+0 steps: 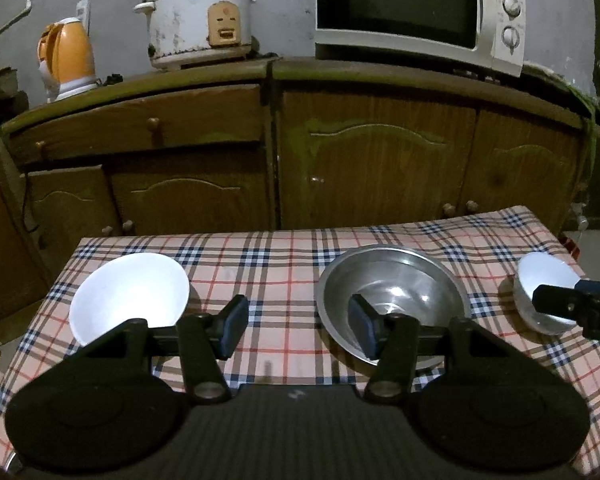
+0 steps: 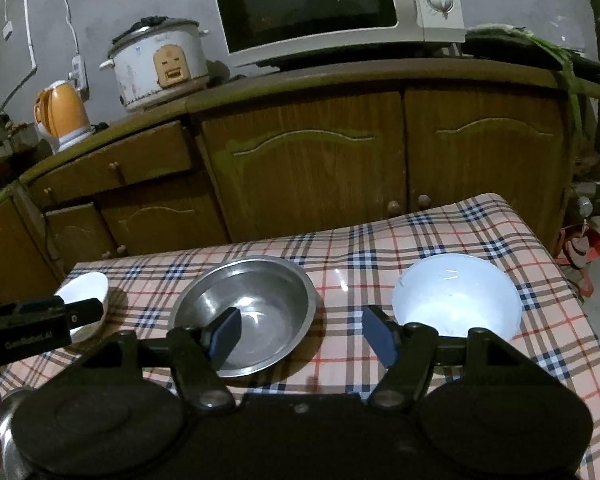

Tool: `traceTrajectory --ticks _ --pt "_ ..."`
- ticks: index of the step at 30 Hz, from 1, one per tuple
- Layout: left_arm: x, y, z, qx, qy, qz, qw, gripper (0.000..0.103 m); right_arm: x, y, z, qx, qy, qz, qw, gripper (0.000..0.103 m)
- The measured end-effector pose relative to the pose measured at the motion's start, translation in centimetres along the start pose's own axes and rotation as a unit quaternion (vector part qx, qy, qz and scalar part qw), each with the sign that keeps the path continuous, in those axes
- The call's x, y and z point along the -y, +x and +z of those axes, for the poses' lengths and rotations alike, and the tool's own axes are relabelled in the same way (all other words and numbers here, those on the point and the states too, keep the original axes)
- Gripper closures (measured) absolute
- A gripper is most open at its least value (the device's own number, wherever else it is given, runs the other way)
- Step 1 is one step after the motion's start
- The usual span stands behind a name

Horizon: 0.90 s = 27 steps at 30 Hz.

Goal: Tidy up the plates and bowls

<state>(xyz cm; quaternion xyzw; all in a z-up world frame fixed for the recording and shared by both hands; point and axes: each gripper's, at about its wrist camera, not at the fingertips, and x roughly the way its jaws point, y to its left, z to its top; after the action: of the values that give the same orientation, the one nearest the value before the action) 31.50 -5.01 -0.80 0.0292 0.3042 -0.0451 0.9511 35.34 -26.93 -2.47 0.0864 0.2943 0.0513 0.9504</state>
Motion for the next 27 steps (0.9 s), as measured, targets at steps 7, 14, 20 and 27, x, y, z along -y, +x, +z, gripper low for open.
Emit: traceTrajectory --ticks 7,14,20,27 --pt "0.4 3.0 0.1 -0.011 0.012 0.003 0.9999 0.046 -0.2 3.4 0.4 -0.021 -0.010 0.000 1.000 0.023" --pt "0.6 6.1 0.1 -0.023 0.020 0.001 0.9996 0.046 0.2 6.7 0.6 -0.040 -0.002 0.005 0.999 0.023" --pt "1.1 8.9 0.0 -0.041 0.029 -0.010 0.9987 0.046 0.0 9.9 0.2 -0.063 0.003 0.010 0.998 0.023" --pt "1.5 12.2 -0.5 -0.064 0.024 -0.011 0.9976 0.053 -0.1 12.8 -0.7 -0.081 0.016 0.001 0.997 0.023"
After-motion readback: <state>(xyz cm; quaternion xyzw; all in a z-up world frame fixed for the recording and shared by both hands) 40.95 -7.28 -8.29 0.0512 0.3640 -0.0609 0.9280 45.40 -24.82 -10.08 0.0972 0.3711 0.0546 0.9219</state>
